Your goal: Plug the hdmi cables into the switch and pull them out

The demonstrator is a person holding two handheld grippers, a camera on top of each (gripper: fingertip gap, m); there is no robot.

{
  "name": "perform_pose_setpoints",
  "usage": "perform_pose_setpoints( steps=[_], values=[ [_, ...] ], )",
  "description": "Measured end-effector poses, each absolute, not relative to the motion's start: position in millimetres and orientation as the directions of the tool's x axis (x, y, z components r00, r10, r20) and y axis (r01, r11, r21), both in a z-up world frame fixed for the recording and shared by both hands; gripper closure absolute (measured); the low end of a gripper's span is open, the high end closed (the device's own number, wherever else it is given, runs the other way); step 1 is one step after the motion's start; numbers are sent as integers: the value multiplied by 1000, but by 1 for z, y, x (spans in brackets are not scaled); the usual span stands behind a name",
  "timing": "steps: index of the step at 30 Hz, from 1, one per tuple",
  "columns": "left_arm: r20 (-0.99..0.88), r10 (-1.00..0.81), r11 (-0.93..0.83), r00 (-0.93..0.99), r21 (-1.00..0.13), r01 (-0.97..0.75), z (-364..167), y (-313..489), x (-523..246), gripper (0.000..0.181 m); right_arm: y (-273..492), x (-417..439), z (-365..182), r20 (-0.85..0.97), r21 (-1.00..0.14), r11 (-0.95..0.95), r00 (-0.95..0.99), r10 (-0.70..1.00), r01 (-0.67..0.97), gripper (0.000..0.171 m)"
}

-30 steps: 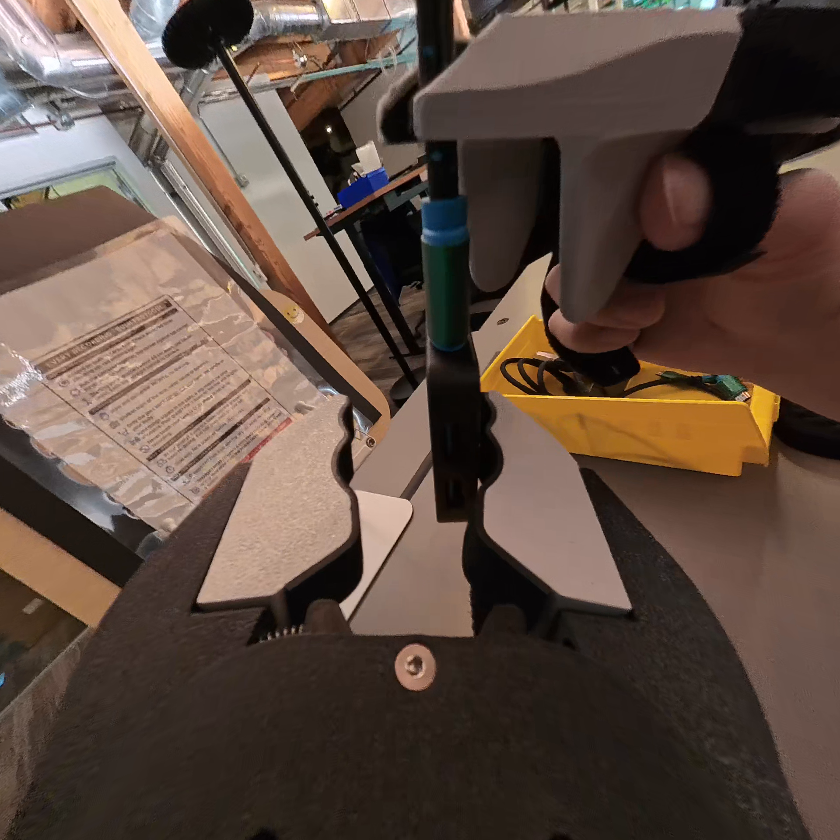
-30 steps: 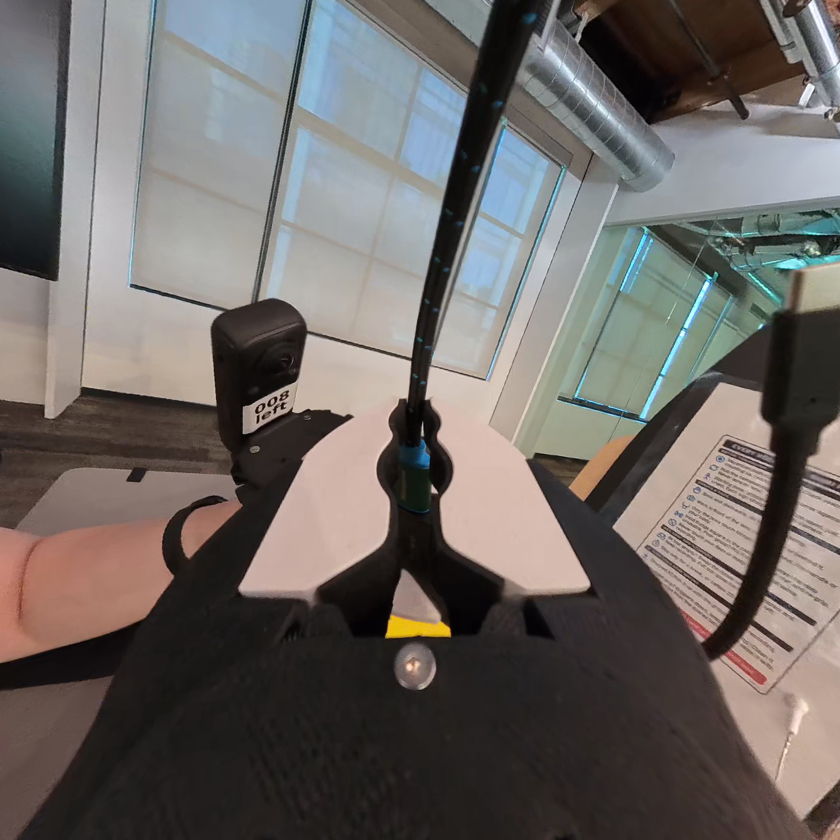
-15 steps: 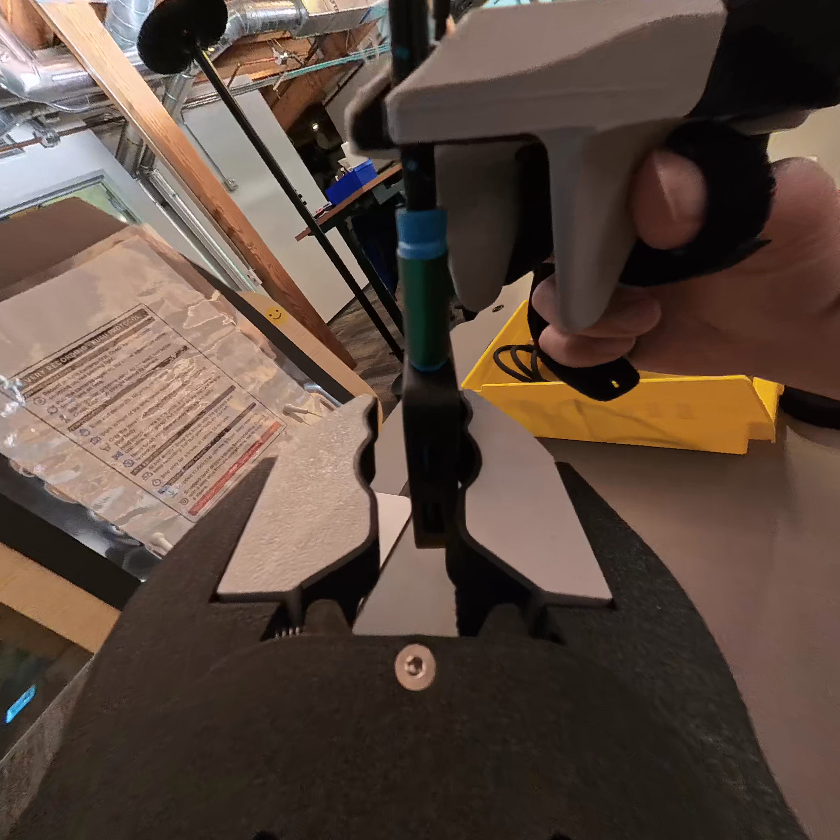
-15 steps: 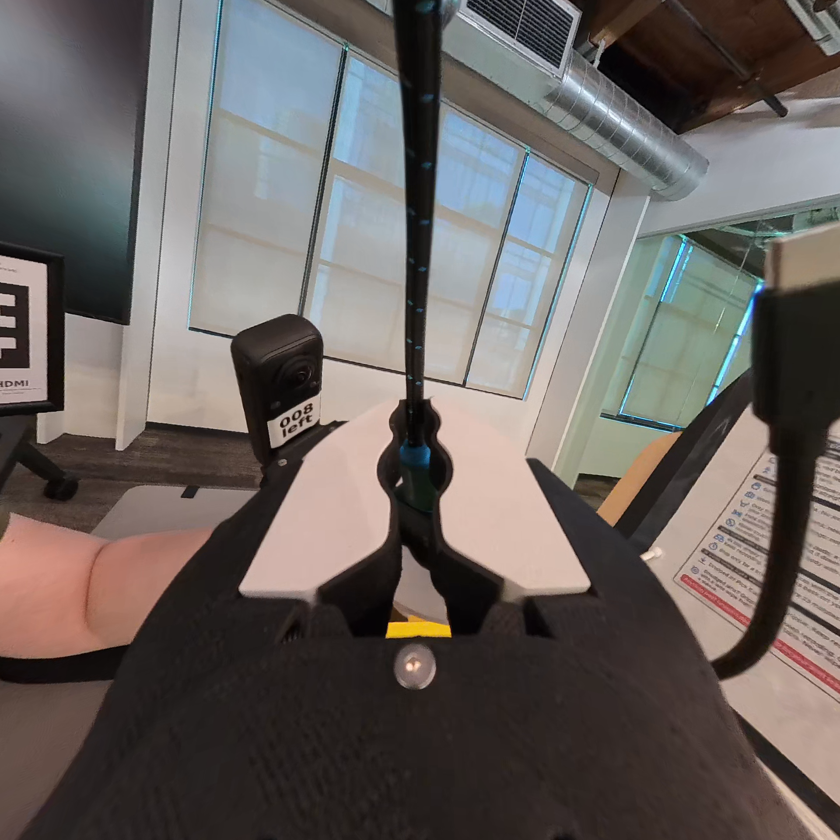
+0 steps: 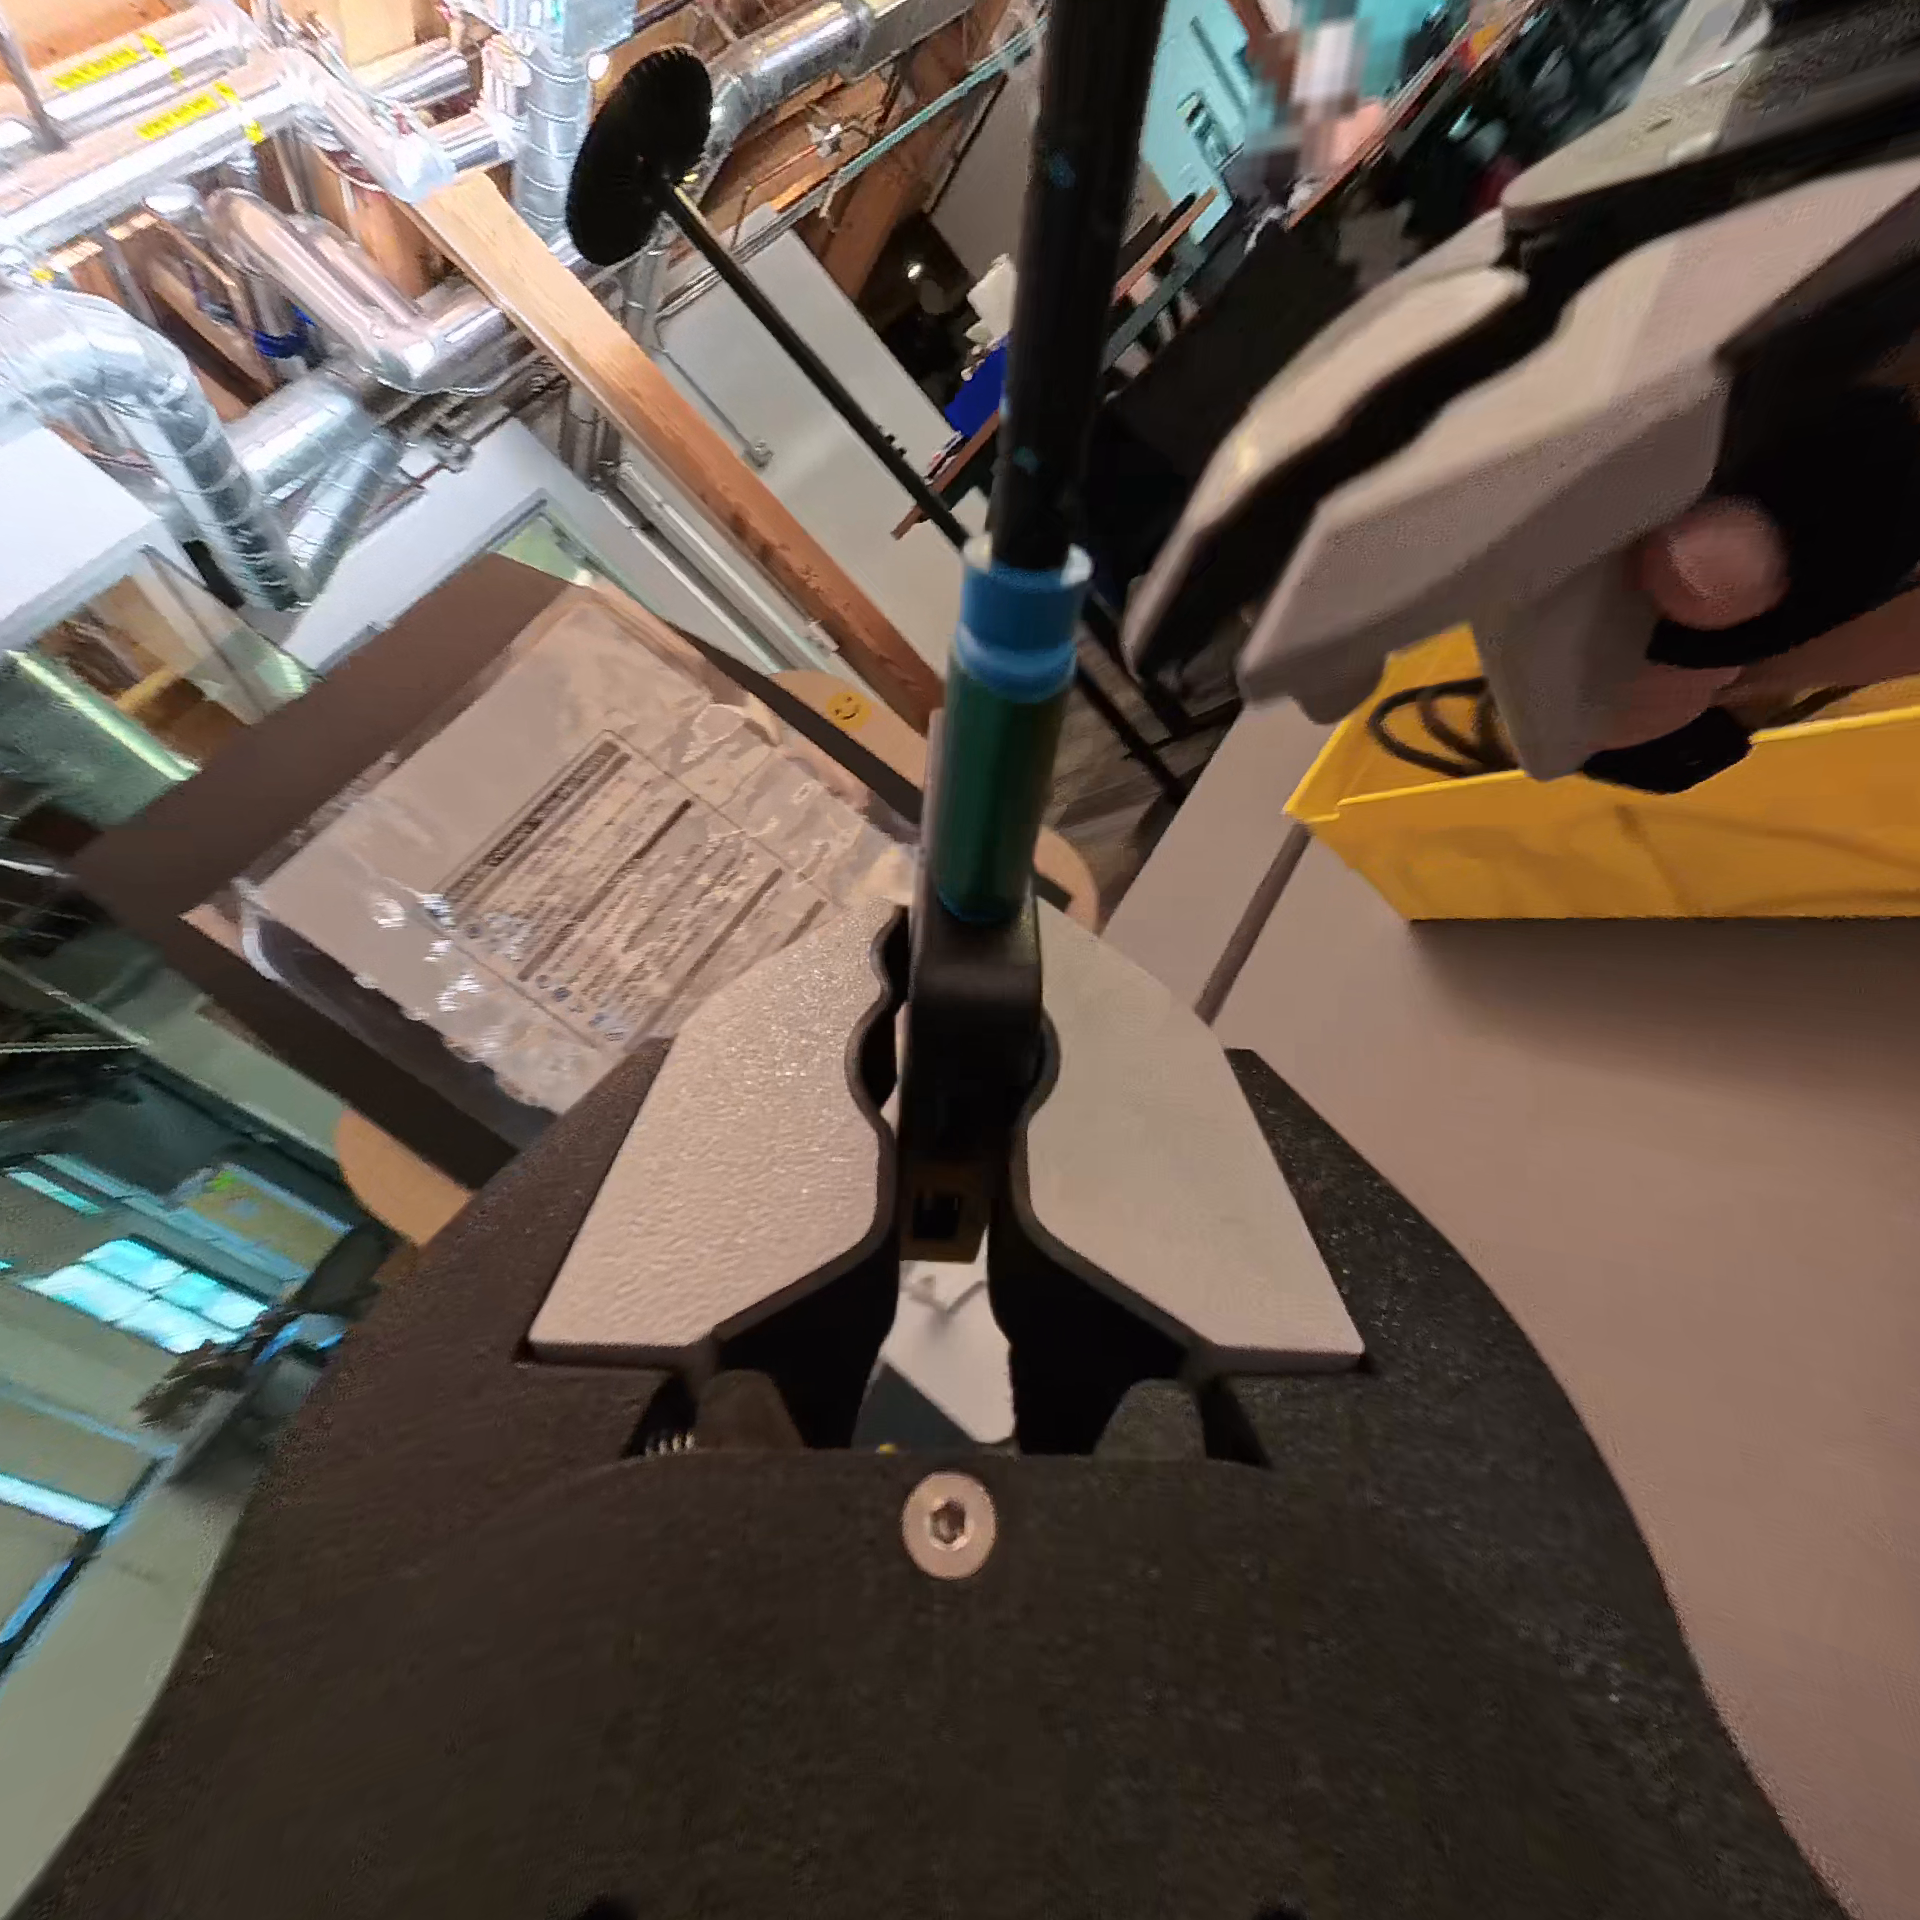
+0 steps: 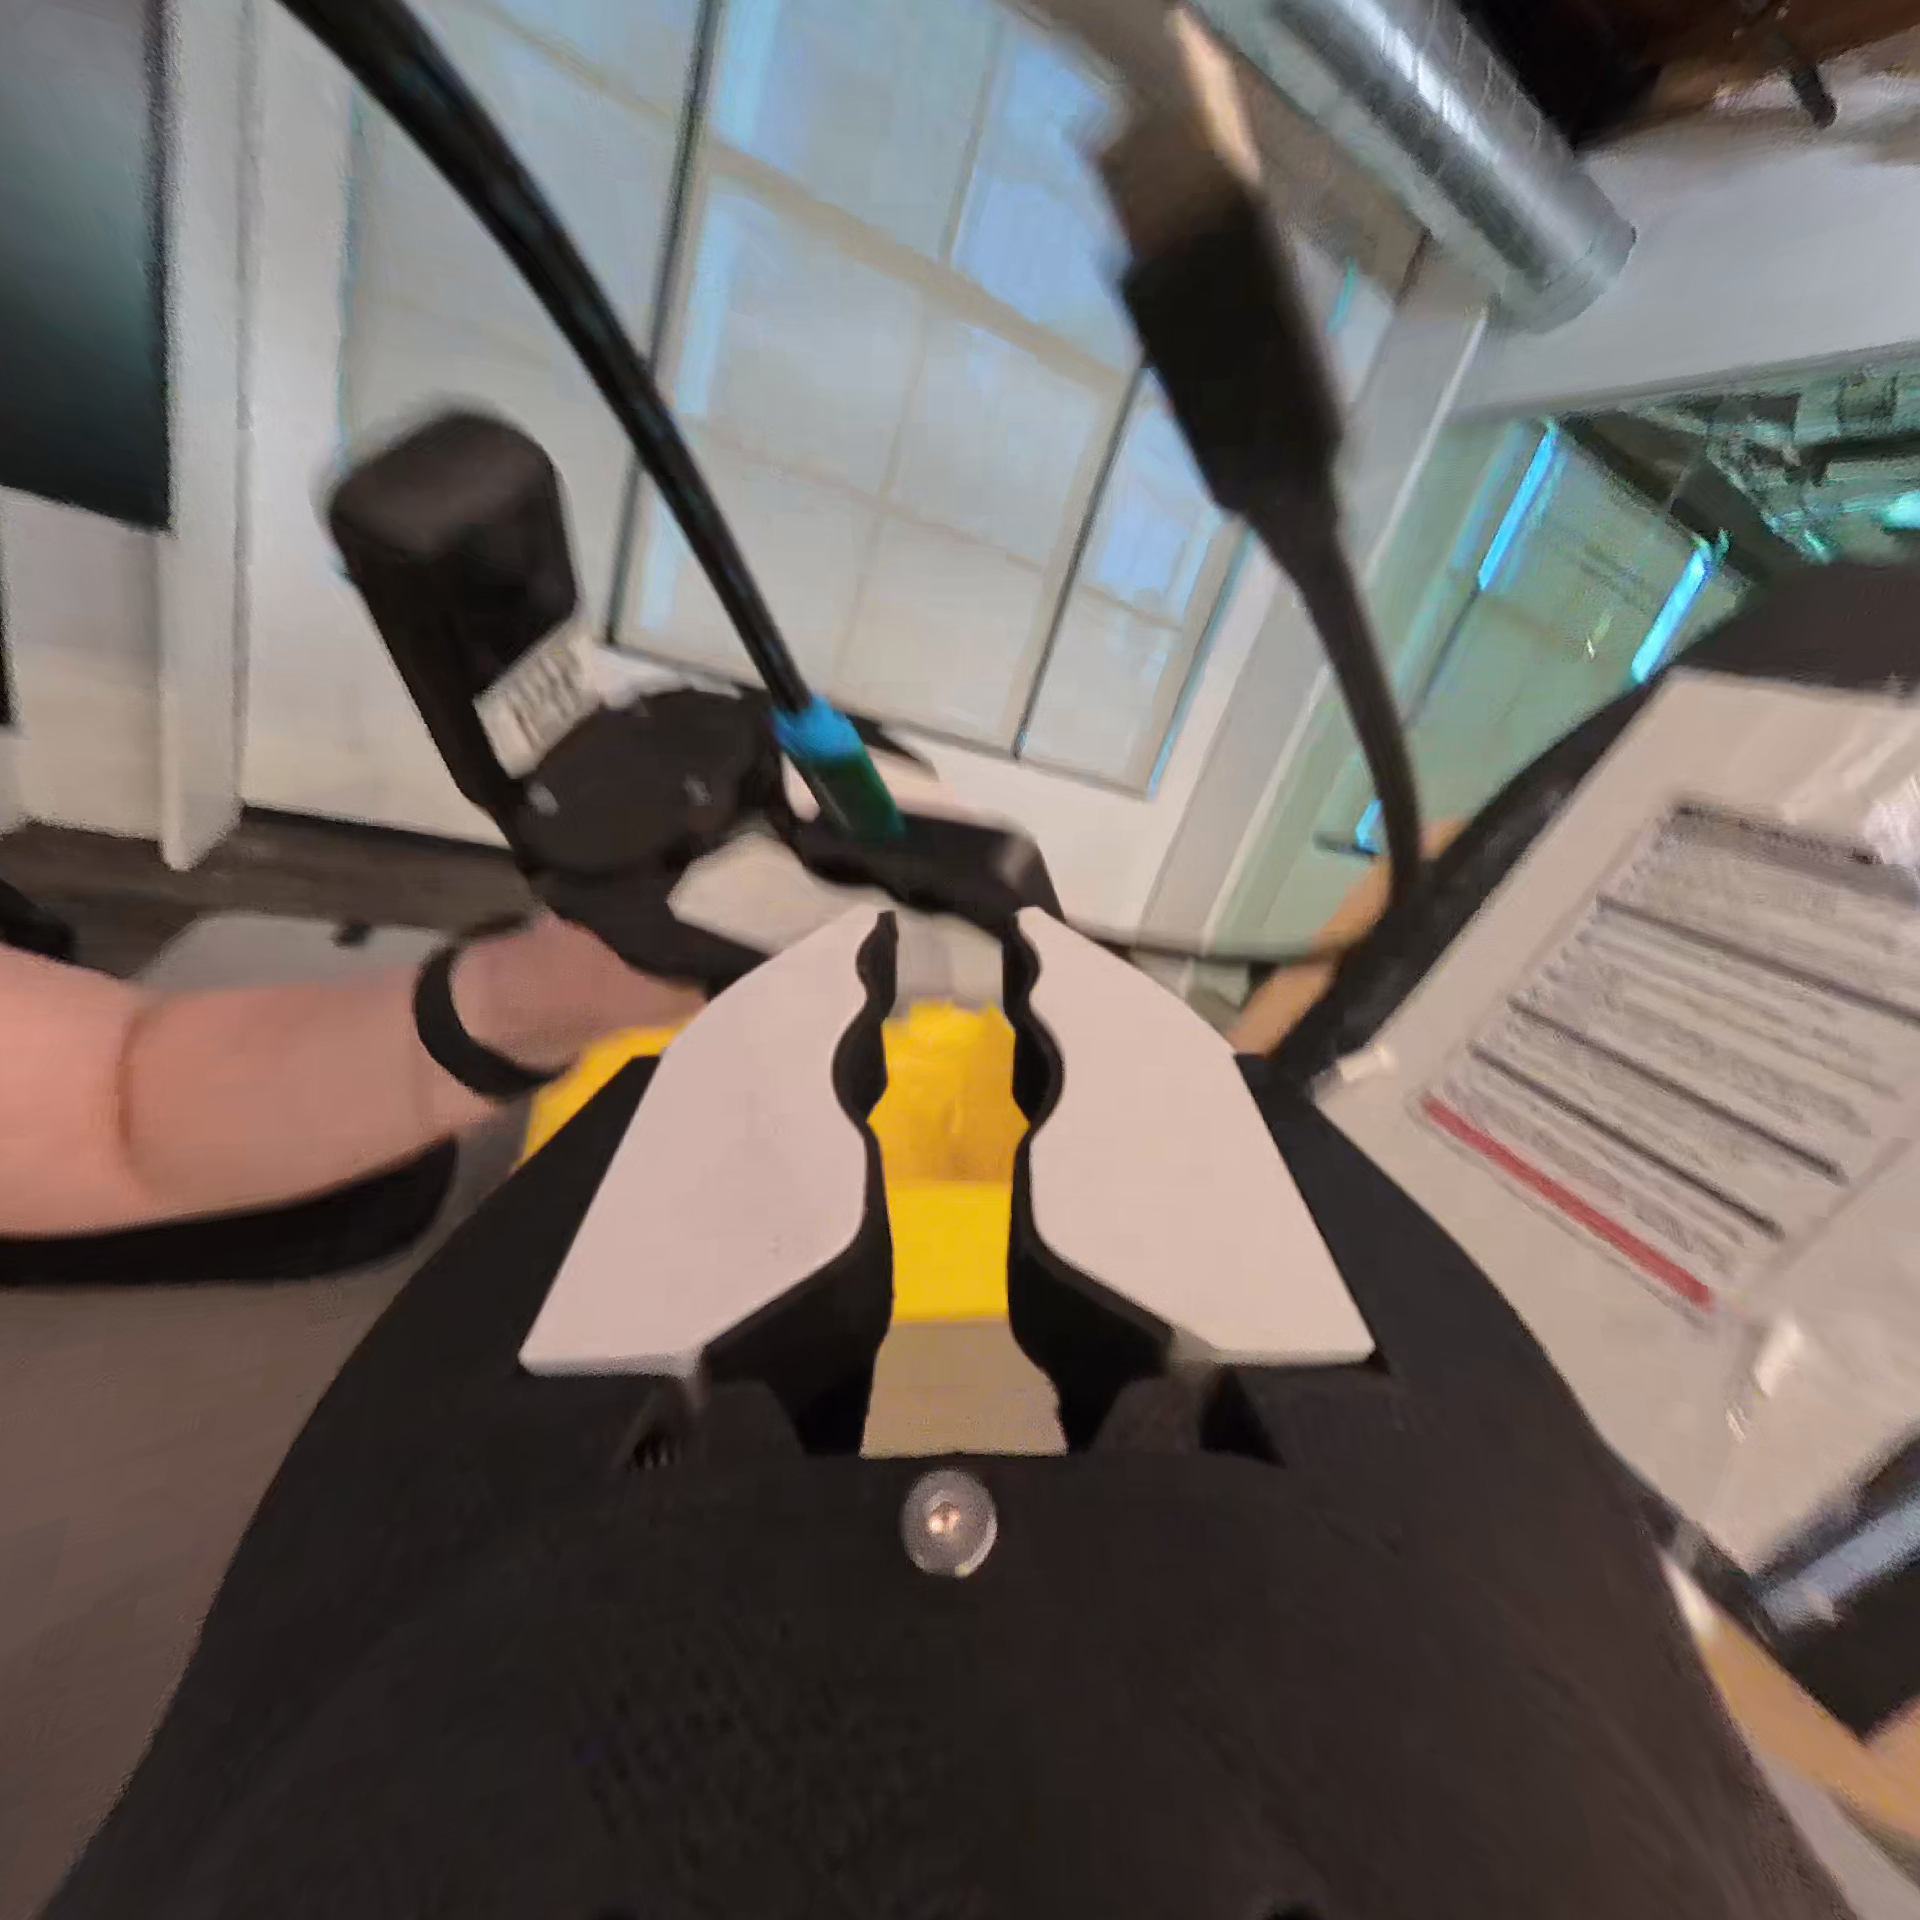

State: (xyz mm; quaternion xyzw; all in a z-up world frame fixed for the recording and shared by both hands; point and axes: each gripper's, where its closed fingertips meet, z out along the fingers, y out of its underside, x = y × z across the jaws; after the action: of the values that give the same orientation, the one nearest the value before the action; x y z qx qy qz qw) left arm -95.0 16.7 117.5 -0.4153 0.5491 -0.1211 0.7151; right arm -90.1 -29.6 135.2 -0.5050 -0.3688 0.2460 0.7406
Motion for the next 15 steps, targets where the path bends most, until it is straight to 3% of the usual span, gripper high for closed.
perform_pose_setpoints(
  steps=[1,4,7,11,15],
  values=[
    [-707,-600,638,375,-706,-308,119,19,-98,167,-18,-82,122,290,-944,323,634,717,67,151],
    [-761,-524,662,383,-647,-378,122,28,-108,168,28,-30,84,243,-970,117,791,561,215,151],
    [-797,-474,658,375,-604,-450,119,41,-117,167,39,24,92,123,-992,50,896,426,112,151],
    [-843,-386,633,373,-537,-558,116,62,-130,167,-1,77,154,38,-980,199,962,271,-17,150],
    [-878,-319,599,356,-478,-642,112,75,-137,167,-59,40,211,218,-926,366,926,308,97,150]
  ],
)
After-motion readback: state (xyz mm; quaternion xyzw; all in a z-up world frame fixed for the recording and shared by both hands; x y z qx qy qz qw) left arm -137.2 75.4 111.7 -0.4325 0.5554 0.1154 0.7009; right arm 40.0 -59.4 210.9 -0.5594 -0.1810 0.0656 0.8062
